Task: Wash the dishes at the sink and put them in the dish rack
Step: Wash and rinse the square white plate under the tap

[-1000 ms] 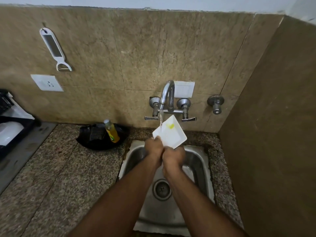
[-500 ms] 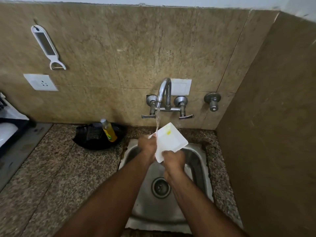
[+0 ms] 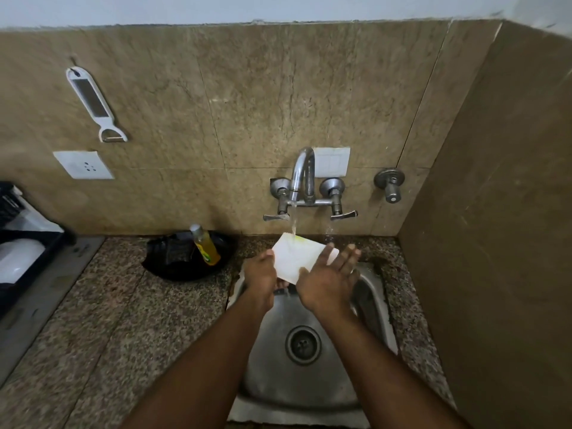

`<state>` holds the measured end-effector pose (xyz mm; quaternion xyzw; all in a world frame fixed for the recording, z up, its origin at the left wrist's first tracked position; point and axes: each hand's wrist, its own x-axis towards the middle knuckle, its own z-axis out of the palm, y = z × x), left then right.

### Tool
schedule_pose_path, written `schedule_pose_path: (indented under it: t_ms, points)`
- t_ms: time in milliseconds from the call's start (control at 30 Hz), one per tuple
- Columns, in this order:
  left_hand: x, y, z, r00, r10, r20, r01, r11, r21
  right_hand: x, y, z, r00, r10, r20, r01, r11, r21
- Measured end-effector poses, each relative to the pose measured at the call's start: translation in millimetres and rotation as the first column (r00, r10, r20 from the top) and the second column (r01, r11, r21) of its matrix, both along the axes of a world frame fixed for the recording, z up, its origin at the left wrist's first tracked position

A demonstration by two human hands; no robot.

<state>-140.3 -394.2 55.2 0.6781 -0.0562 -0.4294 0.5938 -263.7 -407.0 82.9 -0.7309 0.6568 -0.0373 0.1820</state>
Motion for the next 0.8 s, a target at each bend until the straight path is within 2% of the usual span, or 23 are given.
schedule_pose_path:
  t_ms: [67, 200, 267, 333, 400, 467, 567, 700, 767, 800]
  points:
    - [9, 6, -6, 1.0, 0.017, -0.013, -0.017, 1.0, -0.021, 2, 1, -4, 0.986, 0.108, -0.126, -0.109, 0.994, 0.001]
    - [14, 17, -4, 1.0, 0.017, -0.016, -0.018, 0.999, -0.036, 11, 8, 3, 0.938, 0.249, -0.24, -0.275, 0.958, -0.08]
    - [11, 19, 0, 0.999, -0.025, 0.039, 0.027, 0.999, -0.039, 23, 12, 3, 0.926, 0.341, -0.161, -0.356, 0.932, -0.074]
    - [9, 20, 2, 0.998, -0.048, 0.044, 0.051, 0.997, -0.055, 36, 10, 3, 0.901, 0.433, 0.019, -0.433, 0.897, 0.09]
    - [13, 20, -1, 0.996, -0.086, 0.031, 0.088, 0.994, -0.072, 40, 1, 1, 0.871, 0.475, 0.123, -0.49, 0.86, 0.143]
    - [11, 22, 1, 0.992, -0.118, 0.051, 0.121, 0.991, -0.057, 42, -13, -4, 0.88, 0.456, 0.136, -0.472, 0.874, 0.12]
    - [8, 22, 2, 0.995, -0.092, 0.049, 0.096, 0.993, -0.074, 50, -25, -7, 0.883, 0.452, 0.127, -0.468, 0.865, 0.182]
    - [27, 24, -5, 1.0, 0.002, 0.001, -0.001, 0.999, -0.054, 54, 2, -2, 0.769, 0.609, 0.195, -0.639, 0.742, 0.203]
    - [36, 27, -8, 1.0, -0.025, 0.001, 0.025, 0.998, -0.05, 52, 9, -8, 0.728, 0.653, 0.212, -0.686, 0.703, 0.19]
    - [37, 28, -6, 0.998, -0.061, 0.01, 0.061, 0.996, -0.057, 53, 9, -11, 0.736, 0.633, 0.238, -0.674, 0.716, 0.18]
